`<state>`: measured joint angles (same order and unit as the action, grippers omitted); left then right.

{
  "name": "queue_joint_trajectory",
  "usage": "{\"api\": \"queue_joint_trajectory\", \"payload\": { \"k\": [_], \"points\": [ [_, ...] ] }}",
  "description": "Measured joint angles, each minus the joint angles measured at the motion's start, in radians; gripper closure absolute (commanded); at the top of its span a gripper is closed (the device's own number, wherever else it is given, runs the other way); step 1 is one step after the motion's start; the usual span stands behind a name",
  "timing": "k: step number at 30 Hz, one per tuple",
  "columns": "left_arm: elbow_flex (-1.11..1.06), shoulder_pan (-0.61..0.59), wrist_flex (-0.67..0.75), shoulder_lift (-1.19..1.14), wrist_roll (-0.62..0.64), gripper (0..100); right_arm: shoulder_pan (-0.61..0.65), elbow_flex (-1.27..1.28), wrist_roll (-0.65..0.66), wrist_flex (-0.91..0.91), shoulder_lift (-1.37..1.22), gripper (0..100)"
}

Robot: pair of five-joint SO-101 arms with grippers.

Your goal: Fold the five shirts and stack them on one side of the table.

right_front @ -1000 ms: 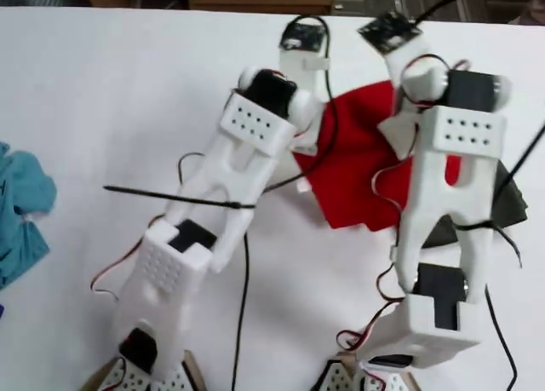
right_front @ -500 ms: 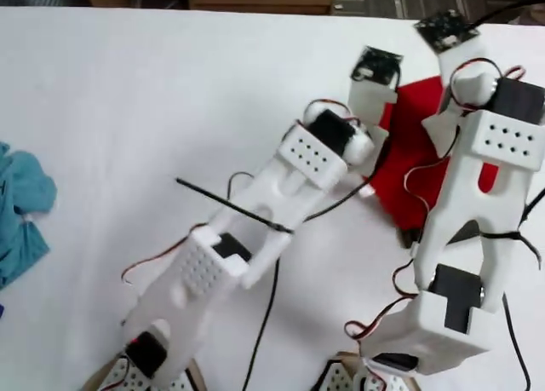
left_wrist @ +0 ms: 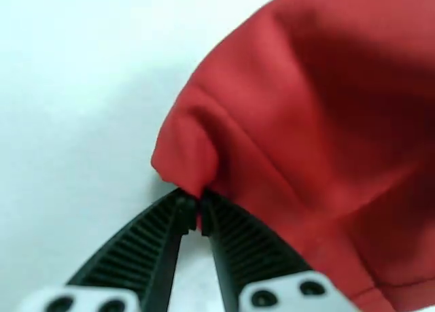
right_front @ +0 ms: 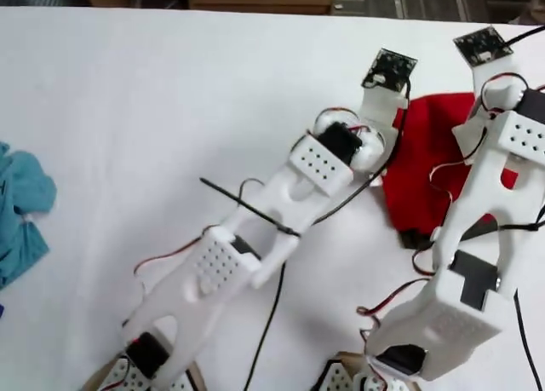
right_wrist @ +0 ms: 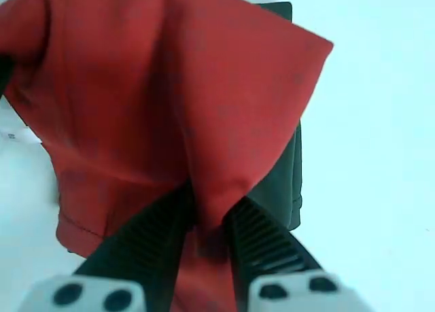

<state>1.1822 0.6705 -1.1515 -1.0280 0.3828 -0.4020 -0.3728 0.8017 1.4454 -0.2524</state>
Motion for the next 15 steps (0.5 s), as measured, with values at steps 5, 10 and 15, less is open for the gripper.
{"api": "queue_joint_trajectory", "payload": {
  "k": [5, 10, 15],
  "points": [
    [0.0, 0.015, 0.003, -0.025, 0.0, 98, -0.032, 0.0, 0.008, -0.069, -0.06, 97.9],
    [0.0, 0.009, -0.043, -0.025, 0.0, 98, -0.04, 0.0, 0.034, -0.13, -0.126, 97.9],
    [0.048, -0.031, -0.112, -0.025, 0.0, 98, -0.043, 0.0, 0.035, -0.184, -0.187, 97.9]
  ]
}}
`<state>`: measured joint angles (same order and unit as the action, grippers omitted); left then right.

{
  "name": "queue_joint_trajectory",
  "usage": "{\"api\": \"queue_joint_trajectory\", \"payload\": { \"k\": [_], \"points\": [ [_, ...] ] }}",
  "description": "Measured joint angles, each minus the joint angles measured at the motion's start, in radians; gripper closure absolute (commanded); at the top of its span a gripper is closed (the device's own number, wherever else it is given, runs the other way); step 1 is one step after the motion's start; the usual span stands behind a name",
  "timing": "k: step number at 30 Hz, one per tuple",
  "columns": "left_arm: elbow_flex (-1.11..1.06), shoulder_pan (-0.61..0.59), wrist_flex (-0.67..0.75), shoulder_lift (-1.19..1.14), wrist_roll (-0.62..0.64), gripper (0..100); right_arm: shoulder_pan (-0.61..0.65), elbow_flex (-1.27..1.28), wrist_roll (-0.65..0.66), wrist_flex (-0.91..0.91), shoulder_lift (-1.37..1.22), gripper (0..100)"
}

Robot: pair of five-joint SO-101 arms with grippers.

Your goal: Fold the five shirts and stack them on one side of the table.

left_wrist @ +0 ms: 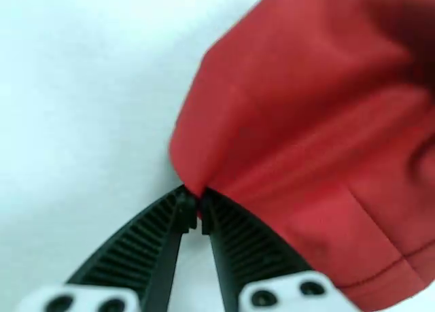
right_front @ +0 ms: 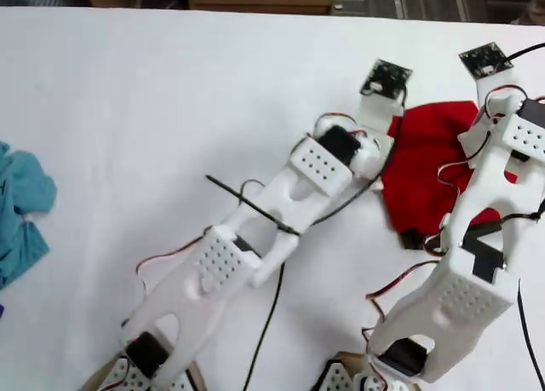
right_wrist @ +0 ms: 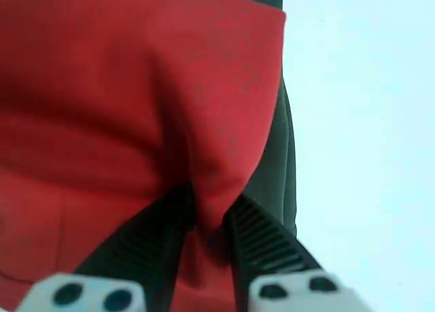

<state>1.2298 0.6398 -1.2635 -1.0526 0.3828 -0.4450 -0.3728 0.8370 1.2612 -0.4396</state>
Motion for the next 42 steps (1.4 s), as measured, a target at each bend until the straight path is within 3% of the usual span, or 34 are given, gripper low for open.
{"api": "queue_joint_trajectory", "payload": {
  "k": [8, 12, 23, 26, 31, 42],
  "points": [
    [0.287, -0.041, -0.196, -0.002, 0.002, 98, 0.003, 0.0, 0.0, -0.069, -0.104, 97.8],
    [0.391, -0.127, -0.302, 0.002, 0.002, 98, -0.028, -0.002, 0.0, -0.109, -0.152, 97.8],
    [0.4, -0.226, -0.358, 0.0, 0.002, 98, -0.083, -0.002, 0.0, -0.176, -0.207, 97.1],
    [0.4, -0.262, -0.358, 0.0, 0.003, 98, -0.08, -0.002, 0.0, -0.176, -0.207, 88.9],
    [0.4, -0.358, -0.358, 0.0, 0.003, 98, -0.051, -0.029, 0.0, -0.086, -0.195, 71.6],
    [0.4, -0.562, -0.43, 0.0, 0.003, 98, 0.129, -0.193, 0.0, 0.172, 0.075, 71.1]
  ]
}}
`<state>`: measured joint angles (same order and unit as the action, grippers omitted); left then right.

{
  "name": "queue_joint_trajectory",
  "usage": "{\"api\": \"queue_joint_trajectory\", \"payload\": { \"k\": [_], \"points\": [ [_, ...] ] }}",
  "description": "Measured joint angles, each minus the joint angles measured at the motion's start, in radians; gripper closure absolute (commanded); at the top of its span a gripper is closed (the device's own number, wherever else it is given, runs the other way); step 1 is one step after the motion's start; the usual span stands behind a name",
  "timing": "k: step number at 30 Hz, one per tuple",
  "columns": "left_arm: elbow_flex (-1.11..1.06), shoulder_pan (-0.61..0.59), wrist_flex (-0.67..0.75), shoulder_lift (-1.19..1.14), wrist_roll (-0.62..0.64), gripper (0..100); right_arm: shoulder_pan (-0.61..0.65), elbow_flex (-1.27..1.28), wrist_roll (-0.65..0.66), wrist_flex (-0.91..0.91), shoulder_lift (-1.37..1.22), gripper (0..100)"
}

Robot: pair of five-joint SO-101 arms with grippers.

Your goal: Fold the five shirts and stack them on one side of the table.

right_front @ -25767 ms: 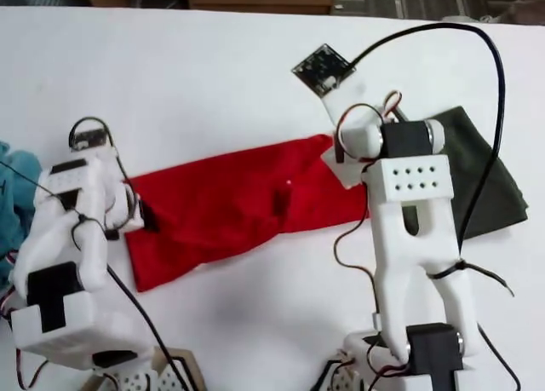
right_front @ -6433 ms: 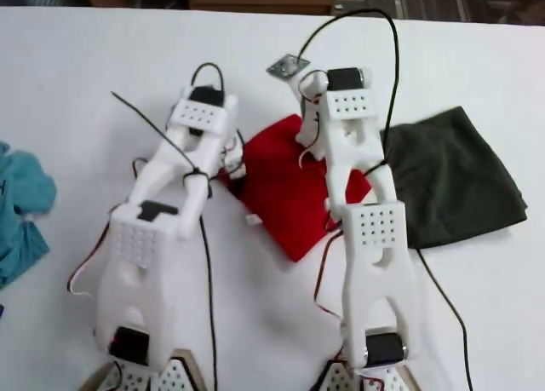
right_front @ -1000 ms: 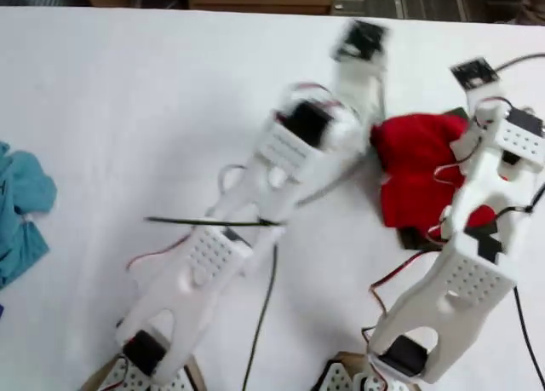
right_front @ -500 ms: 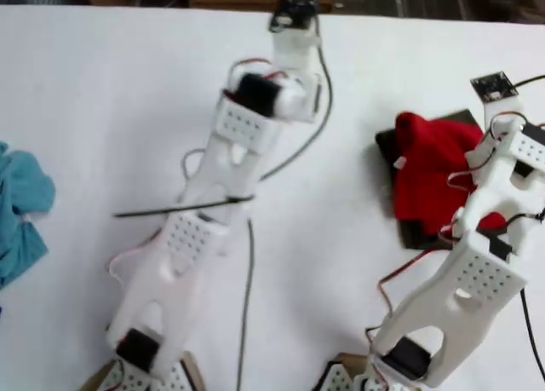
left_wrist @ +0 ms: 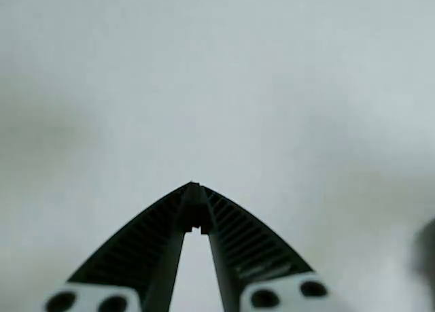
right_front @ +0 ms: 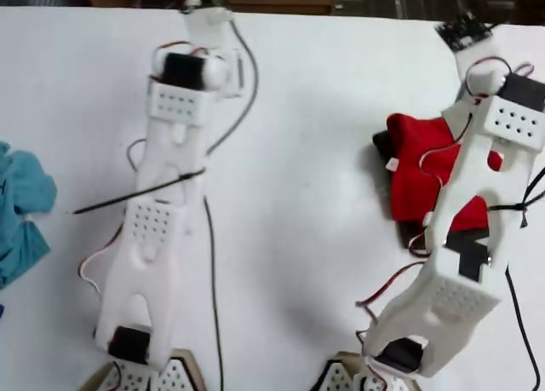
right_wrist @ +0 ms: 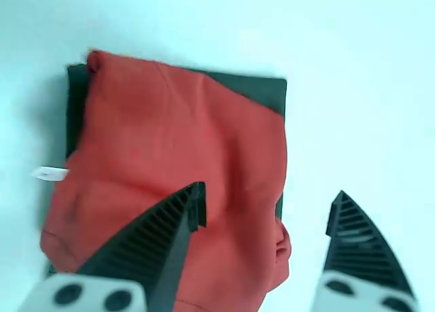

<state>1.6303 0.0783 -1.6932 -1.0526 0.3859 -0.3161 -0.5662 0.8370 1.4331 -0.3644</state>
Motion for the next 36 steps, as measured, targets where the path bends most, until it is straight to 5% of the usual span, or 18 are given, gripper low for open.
{"api": "queue_joint_trajectory", "payload": {
  "k": [13, 25, 36],
  "points": [
    [0.0, -0.259, -0.066, 0.0, -0.003, 98, 0.048, 0.15, -0.037, -0.118, -0.189, 71.2],
    [0.0, -0.259, -0.069, 0.0, -0.086, 98, 0.147, 0.155, -0.008, 0.048, -0.229, 71.2],
    [0.0, -0.259, -0.069, 0.0, -0.089, 98, 0.031, -0.029, 0.003, 0.106, -0.16, 71.5]
  ]
}}
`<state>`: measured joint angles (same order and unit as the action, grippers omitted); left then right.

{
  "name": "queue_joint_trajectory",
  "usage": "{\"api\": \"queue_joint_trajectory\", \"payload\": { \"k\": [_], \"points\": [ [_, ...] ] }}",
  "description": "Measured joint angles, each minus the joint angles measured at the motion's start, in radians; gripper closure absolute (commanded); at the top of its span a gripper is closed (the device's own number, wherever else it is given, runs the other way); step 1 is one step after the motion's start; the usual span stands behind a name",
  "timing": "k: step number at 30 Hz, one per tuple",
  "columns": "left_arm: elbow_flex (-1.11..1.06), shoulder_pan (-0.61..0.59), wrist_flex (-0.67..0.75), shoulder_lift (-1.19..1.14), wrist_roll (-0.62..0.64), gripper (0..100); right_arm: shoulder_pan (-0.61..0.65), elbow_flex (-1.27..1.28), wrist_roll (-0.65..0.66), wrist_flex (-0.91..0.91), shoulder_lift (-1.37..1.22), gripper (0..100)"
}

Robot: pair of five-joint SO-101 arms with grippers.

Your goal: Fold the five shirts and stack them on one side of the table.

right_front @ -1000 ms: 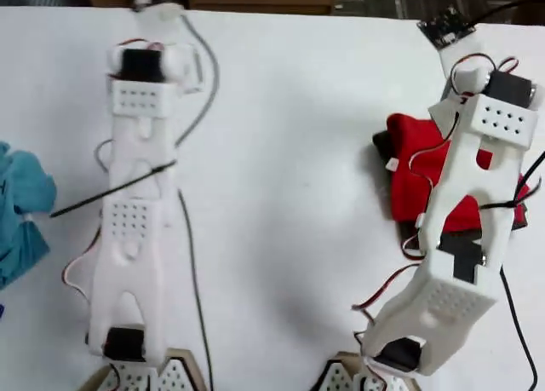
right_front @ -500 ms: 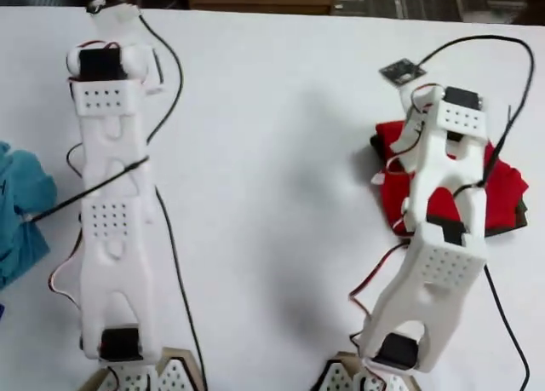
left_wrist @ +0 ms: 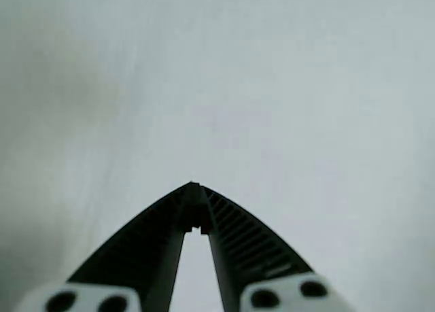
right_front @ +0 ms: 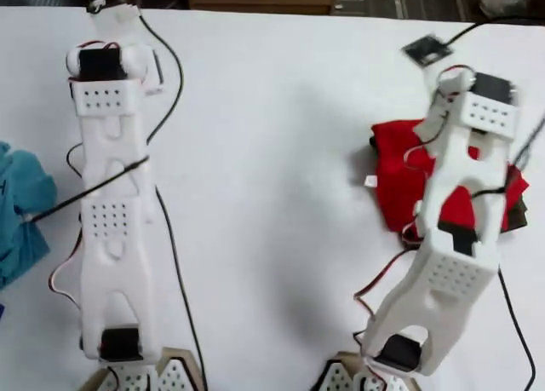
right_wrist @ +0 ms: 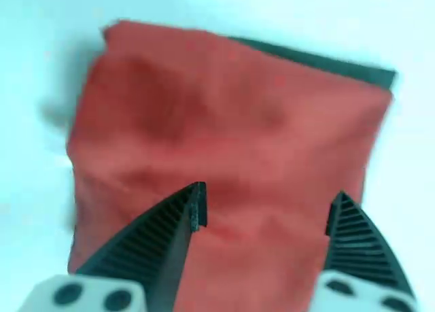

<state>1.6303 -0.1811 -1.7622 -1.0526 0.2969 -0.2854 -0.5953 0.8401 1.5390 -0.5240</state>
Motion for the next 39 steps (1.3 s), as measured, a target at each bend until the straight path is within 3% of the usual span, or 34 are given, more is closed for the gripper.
{"api": "queue_joint_trajectory", "payload": {
  "k": [5, 11, 20, 34, 39],
  "points": [
    [0.0, 0.0, 0.0, 0.0, 0.0, 98, -0.063, -0.006, -0.049, 0.12, 0.017, 81.0],
    [0.0, 0.0, 0.0, 0.0, 0.0, 98, -0.15, 0.031, -0.124, 0.141, 0.018, 77.9],
    [0.0, 0.0, 0.0, 0.0, 0.0, 98, -0.307, 0.043, -0.15, 0.107, 0.02, 81.0],
    [0.0, 0.0, 0.0, 0.0, 0.0, 98, -0.345, 0.181, -0.155, 0.046, -0.002, 82.0],
    [0.0, 0.0, 0.0, 0.0, 0.0, 98, -0.347, 0.181, -0.155, 0.017, -0.066, 93.0]
  ]
}}
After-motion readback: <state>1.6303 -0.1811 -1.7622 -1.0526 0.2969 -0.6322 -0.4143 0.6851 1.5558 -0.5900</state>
